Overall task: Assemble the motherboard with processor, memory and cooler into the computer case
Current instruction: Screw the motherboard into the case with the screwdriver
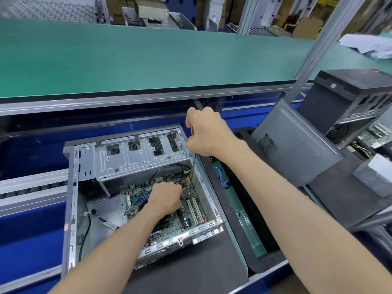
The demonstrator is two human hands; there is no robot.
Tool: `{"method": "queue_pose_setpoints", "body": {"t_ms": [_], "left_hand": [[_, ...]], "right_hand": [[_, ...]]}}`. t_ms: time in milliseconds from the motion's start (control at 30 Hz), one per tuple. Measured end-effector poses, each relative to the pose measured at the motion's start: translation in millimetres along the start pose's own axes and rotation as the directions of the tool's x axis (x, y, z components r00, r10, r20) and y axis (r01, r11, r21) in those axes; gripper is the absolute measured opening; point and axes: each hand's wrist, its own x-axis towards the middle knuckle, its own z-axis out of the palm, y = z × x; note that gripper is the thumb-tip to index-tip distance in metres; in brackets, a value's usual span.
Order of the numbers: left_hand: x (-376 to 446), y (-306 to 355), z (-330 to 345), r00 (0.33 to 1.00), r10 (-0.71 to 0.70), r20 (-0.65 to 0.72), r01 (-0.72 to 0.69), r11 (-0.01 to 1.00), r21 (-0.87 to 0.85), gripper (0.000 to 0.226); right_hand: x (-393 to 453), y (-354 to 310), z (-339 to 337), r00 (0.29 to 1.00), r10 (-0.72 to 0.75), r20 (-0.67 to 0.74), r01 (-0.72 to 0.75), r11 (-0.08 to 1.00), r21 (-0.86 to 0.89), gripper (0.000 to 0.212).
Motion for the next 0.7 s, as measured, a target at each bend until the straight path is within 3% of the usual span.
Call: {"method": "queue_pose_setpoints", "body": {"t_ms": [167,267,333,467,567,600,700], "left_hand": [[-0.3,0.8,-3.1,0.997,-0.074,-0.001,0.074,0.992,-0.103,0.036],[-4.6,-1.7,-9.6,0.989,-0.144,0.005,0.138,0.937,-0.320,0.042],[-10.9,-5.9,-12.4,0.975,-0.223,0.003,0.195,0.844,-0.499,0.039],[-25.8,-10.9,-14.5,0.949,-0.314,0.009,0.205,0.597,-0.775,0.028],[-39.5,-14.3,-15.9,0.937,-0.347,0.033,0.188,0.424,-0.886,0.023],[-42.7,-16.7,-15.3,0.923,-0.378,0.065,0.193,0.311,-0.931,0.023],[-49.2,-25.0,-14.8,0.870,-0.432,0.238,0.188,-0.155,-0.970,0.021]], "right_hand": [[-2.3,-2.8,3.7,1.000,-0.006,-0.014,0.006,0.999,0.032,0.029],[-3.2,4.0,8.5,0.999,0.052,-0.005,-0.050,0.986,0.157,0.025],[-8.7,6.9,19.0,0.995,0.100,-0.014,-0.093,0.962,0.258,0.022],[-13.7,11.3,51.7,0.982,0.180,-0.055,-0.150,0.923,0.353,0.037],[-13.8,18.0,79.2,0.977,0.210,-0.020,-0.187,0.905,0.381,0.032],[-17.8,19.8,91.5,0.978,0.209,0.016,-0.200,0.907,0.371,0.028],[-37.7,23.4,131.8,0.981,0.174,0.085,-0.193,0.922,0.337,0.027]]}}
